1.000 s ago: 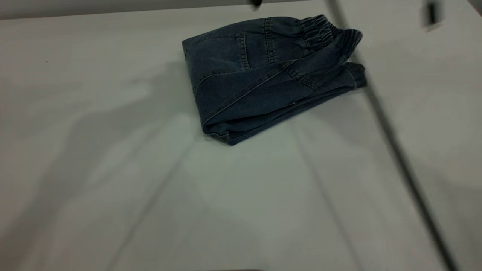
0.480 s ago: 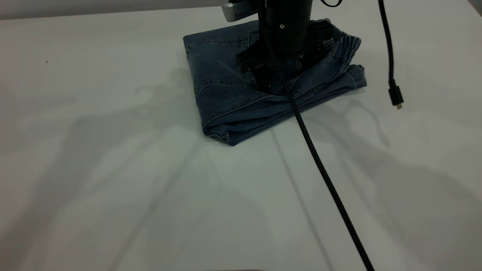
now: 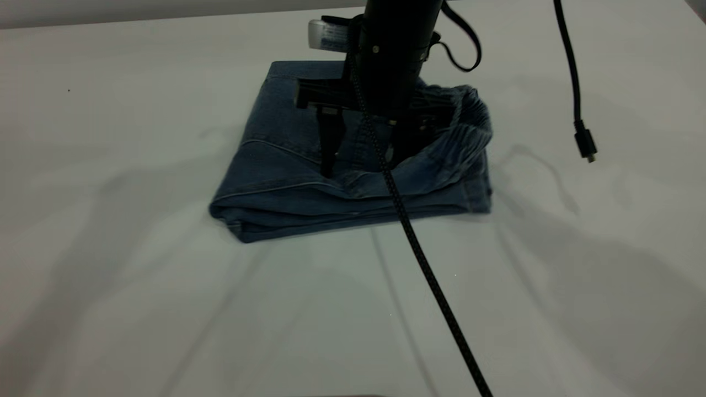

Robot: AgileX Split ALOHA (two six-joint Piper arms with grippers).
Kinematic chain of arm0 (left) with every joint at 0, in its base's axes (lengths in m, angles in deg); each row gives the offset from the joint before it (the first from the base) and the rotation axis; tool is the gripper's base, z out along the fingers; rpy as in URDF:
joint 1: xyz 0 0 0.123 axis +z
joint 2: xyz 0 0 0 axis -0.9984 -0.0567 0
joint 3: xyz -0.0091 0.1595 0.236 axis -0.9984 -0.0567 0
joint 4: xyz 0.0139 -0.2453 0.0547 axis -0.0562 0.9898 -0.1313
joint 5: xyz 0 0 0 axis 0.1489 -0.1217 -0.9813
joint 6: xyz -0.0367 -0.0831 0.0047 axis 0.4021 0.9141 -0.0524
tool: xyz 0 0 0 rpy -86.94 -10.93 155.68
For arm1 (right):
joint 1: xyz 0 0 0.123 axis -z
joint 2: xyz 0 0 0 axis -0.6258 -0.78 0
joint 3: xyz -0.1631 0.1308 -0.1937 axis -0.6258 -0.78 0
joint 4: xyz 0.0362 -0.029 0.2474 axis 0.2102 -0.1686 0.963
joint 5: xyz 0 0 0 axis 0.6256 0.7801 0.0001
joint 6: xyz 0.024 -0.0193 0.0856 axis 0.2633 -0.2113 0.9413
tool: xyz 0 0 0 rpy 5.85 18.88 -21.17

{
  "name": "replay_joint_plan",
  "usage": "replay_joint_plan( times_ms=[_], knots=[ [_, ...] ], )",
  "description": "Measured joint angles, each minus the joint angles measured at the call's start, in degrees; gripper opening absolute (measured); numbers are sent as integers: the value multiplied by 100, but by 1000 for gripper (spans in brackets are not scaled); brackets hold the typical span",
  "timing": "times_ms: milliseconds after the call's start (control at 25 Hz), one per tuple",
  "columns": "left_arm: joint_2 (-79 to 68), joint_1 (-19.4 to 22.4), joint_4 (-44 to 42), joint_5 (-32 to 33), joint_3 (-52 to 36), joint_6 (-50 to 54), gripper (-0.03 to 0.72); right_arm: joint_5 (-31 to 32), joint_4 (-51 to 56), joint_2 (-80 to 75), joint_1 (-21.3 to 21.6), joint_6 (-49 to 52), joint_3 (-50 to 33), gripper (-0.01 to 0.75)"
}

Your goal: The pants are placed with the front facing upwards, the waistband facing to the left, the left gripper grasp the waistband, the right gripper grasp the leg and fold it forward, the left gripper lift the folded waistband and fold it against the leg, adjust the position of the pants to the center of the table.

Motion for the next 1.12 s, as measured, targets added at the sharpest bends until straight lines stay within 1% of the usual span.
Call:
replay_joint_plan(
  times_ms=[160, 280, 400, 480, 600, 720, 800, 920, 1040, 1120],
  knots=[
    [0, 0, -6, 30, 0, -57, 570, 74, -31, 48, 0, -88, 0, 478],
    [0, 0, -12, 30, 0, -57, 570, 221, -465, 291, 0, -101, 1, 478],
    [0, 0, -12, 30, 0, -59, 570, 695, -1025, 635, 0, -97, 234, 478],
    [44, 0, -23, 37, 0, -64, 570, 948, -1178, 897, 0, -118, 494, 478],
    [299, 73, -146, 123, 0, -69, 570, 993, -1214, 1343, 0, -300, 700, 478],
    [751, 212, -486, 350, 0, -19, 570, 1079, -1198, 1880, 0, -481, 720, 478],
    [1124, 270, -787, 586, 0, 114, 570, 1092, -1121, 2340, 0, -605, 638, 478],
    [1718, 275, -1300, 1054, 0, 347, 570, 1117, -1056, 3172, 0, -800, 309, 478],
    [2210, 275, -1619, 1547, 0, 530, 570, 1134, -1058, 4201, 0, -1043, -248, 478],
    [2492, 275, -1782, 1611, 0, 692, 570, 1165, -1107, 4902, 0, -1145, -689, 478]
  ],
)
